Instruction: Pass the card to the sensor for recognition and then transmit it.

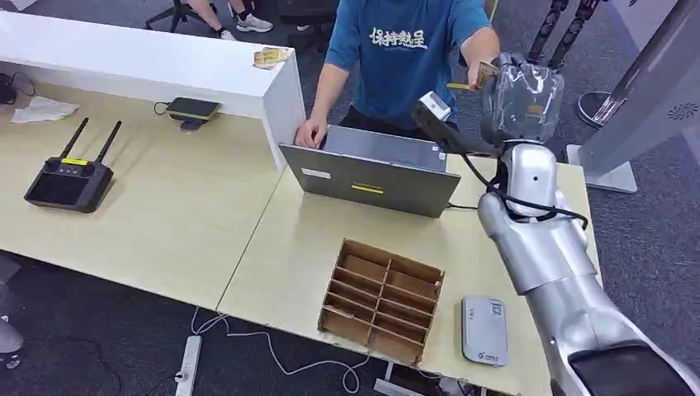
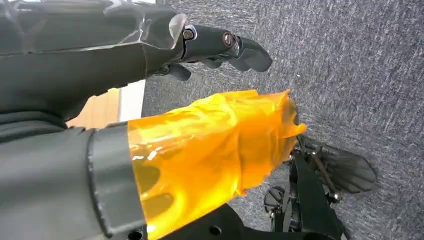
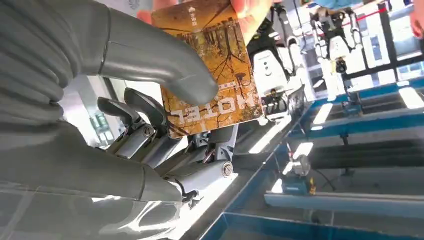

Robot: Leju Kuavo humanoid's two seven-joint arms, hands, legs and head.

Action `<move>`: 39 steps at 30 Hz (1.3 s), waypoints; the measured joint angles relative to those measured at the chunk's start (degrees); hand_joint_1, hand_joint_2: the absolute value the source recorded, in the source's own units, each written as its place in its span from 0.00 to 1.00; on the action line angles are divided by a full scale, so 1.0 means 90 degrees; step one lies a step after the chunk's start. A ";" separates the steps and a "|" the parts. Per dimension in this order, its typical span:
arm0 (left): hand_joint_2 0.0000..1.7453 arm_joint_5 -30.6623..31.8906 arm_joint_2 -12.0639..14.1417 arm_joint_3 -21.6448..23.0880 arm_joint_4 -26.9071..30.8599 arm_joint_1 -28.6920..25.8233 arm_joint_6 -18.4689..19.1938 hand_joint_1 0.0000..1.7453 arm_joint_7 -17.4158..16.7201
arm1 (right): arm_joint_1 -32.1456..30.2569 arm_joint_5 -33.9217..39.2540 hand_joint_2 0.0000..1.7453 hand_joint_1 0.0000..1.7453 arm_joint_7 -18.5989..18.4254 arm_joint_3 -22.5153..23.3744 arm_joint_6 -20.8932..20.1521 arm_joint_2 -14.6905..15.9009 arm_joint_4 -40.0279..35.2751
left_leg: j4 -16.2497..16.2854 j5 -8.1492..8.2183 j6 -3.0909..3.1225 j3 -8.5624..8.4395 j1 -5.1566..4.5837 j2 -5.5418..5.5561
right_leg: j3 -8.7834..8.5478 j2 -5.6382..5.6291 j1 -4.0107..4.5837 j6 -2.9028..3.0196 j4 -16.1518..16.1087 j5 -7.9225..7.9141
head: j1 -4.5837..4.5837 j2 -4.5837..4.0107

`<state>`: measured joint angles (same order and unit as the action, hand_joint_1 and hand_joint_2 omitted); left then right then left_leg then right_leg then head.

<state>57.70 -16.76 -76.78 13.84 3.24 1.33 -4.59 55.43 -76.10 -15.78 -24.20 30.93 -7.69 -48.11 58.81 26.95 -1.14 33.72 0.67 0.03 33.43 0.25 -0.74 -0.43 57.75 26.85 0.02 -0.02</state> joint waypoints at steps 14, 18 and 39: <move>0.00 0.0000 0.0000 0.0024 0.0000 0.0000 -0.0012 0.00 -0.0058 | 0.0055 -0.0238 1.00 1.00 -0.0107 0.0000 0.0022 -0.0034 0.0260 | 0.0000 0.0000 0.0000 0.0002 0.0000 0.0000 | 0.0004 -0.0001 0.0000 0.0000 0.0000 0.0001 | 0.0000 0.0000; 0.00 0.0000 0.0000 0.0024 0.0000 0.0000 -0.0012 0.00 -0.0058 | 0.0055 -0.0282 1.00 1.00 -0.0107 0.0000 0.0022 -0.0034 0.0270 | 0.0000 0.0000 0.0000 0.0003 0.0000 0.0000 | 0.0005 -0.0001 0.0000 0.0000 0.0000 0.0001 | 0.0000 0.0000; 0.00 -0.0017 -0.0002 0.0024 0.0000 0.0001 -0.0019 0.00 -0.0061 | 0.0055 -0.0328 1.00 0.00 -0.0066 0.0000 0.0080 -0.0121 0.0268 | 0.0000 0.0000 0.0000 0.0002 0.0000 -0.0002 | 0.0005 -0.0002 0.0000 0.0000 0.0000 -0.0001 | 0.0000 0.0000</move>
<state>57.55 -16.79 -76.56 13.84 3.25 1.16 -5.14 55.92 -79.06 -16.37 -24.20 31.65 -8.79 -45.70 58.81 26.95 -1.15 33.74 0.67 0.02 33.48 0.23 -0.74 -0.44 57.75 26.85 0.02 -0.02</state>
